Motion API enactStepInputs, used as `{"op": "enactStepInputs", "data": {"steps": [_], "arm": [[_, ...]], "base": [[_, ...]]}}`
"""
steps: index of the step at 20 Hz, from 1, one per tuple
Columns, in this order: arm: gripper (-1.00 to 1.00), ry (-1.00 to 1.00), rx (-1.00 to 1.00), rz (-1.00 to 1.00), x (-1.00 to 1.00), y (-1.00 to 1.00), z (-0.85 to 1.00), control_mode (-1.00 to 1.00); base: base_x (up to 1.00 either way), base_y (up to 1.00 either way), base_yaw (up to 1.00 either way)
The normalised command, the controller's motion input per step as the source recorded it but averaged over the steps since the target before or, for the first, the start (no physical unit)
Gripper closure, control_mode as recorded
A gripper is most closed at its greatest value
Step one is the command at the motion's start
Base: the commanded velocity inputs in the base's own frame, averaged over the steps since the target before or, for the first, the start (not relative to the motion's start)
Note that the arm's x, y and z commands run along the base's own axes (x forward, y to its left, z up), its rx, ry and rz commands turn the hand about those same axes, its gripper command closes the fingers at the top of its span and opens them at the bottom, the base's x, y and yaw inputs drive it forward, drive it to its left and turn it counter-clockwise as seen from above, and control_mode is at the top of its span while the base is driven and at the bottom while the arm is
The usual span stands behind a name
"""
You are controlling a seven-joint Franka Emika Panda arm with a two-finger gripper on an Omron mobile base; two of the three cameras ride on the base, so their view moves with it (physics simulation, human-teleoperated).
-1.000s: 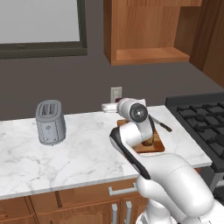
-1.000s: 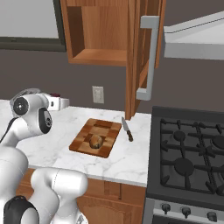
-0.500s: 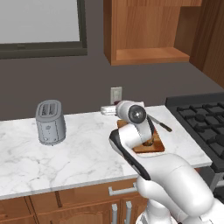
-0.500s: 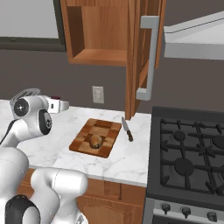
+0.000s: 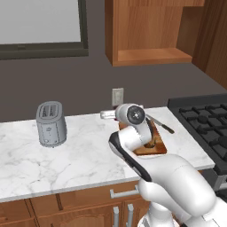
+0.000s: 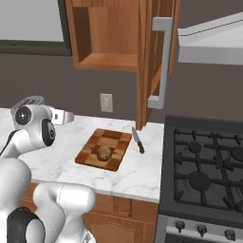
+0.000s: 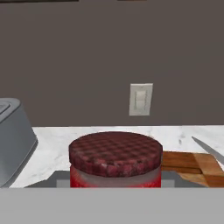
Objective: Pick the bread, place it on the cutting board, pick the jam, place it on the counter, and close the cabinet.
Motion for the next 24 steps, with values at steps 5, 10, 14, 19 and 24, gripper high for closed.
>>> {"op": "enactStepInputs", "data": {"steps": [5,10,14,19,24], "arm": [[1.00,0.01,0.00,0.00,0.17,0.07,-0.23,-1.00],[1.00,0.00,0.00,0.00,0.41,0.02,-0.16,-1.00],[1.00,0.00,0.00,0.00,0.46,0.00,-0.17,-1.00],[1.00,0.00,0.00,0.00,0.28,0.00,-0.22,-1.00],[1.00,0.00,0.00,0.00,0.18,0.01,-0.28,-1.00]], "base": [[0.00,0.00,0.00],[0.00,0.00,0.00],[0.00,0.00,0.00],[0.00,0.00,0.00],[0.00,0.00,0.00]]}}
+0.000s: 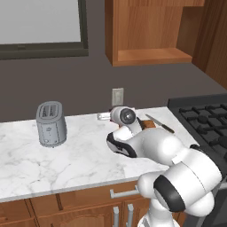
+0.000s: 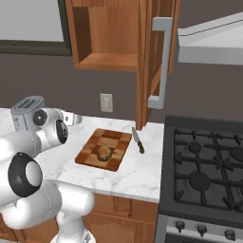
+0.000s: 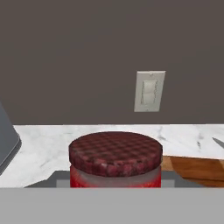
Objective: Pick the bread, place it on the cutting board, pick the jam, place it on the counter, and close the cabinet.
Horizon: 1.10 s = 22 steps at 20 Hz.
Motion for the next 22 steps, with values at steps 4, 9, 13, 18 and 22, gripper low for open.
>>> {"op": "enactStepInputs", "data": {"steps": [4,9,13,18,22], "arm": [[1.00,0.01,0.00,0.00,0.11,0.00,-0.21,-1.00],[1.00,0.05,0.00,0.00,0.01,0.00,-0.17,-1.00],[1.00,0.12,0.00,0.00,0.00,0.00,-0.07,-1.00],[1.00,0.09,0.00,0.00,0.00,0.00,-0.08,-1.00],[1.00,0.01,0.00,0.00,0.13,0.00,-0.15,-1.00]], "base": [[0.00,0.00,0.00],[0.00,0.00,0.00],[0.00,0.00,0.00],[0.00,0.00,0.00],[0.00,0.00,0.00]]}}
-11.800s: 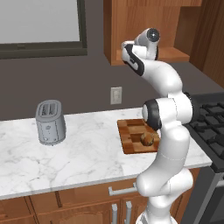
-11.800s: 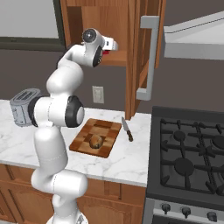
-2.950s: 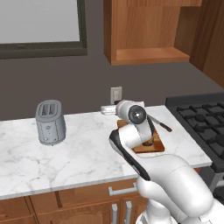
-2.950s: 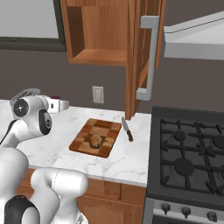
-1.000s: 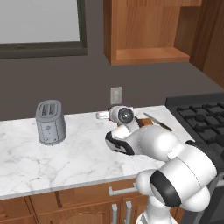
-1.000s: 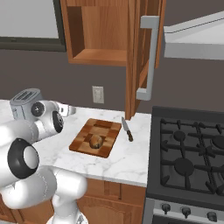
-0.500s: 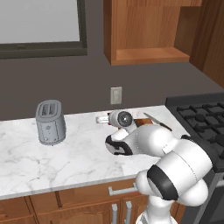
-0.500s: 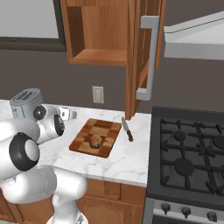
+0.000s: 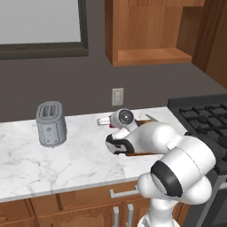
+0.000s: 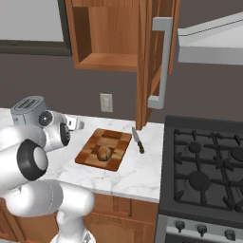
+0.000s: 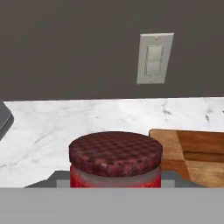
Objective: Pick the bread, place it on the cutting board, pick the jam, place it on the counter, and close the cabinet.
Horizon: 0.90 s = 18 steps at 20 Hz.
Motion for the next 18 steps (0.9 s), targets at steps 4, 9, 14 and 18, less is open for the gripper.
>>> {"op": "enactStepInputs", "data": {"steps": [4,9,14,18], "arm": [[1.00,0.00,0.00,0.00,0.16,0.00,-0.23,-1.00],[1.00,0.00,0.00,0.02,0.07,0.00,-0.31,-1.00],[1.00,-0.01,0.00,0.02,0.01,0.00,-0.29,-1.00],[1.00,-0.09,0.00,0.01,0.00,0.00,-0.23,-1.00]], "base": [[0.00,0.00,0.00],[0.00,0.00,0.00],[0.00,0.00,0.00],[0.00,0.00,0.00]]}}
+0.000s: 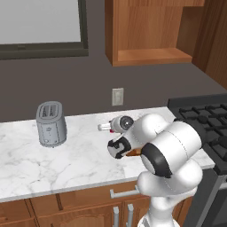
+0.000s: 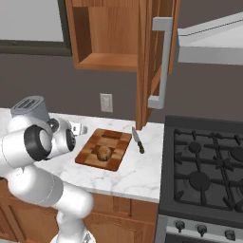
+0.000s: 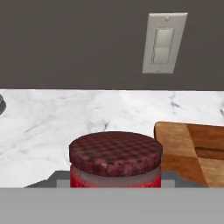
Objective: Pick the bread, place it on the cutting board, pick the jam, place it on the counter, and close the cabinet.
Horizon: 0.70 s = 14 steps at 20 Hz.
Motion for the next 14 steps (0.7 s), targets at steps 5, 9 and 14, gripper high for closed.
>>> {"op": "enactStepInputs", "data": {"steps": [5,9,14], "arm": [[1.00,-0.10,0.00,0.00,0.00,0.00,-0.24,-1.00],[1.00,-0.08,0.00,0.00,0.00,0.00,-0.25,-1.00],[1.00,-0.07,0.00,0.00,0.00,0.00,-0.21,-1.00]], "base": [[0.00,0.00,0.00],[0.00,0.00,0.00],[0.00,0.00,0.00]]}}
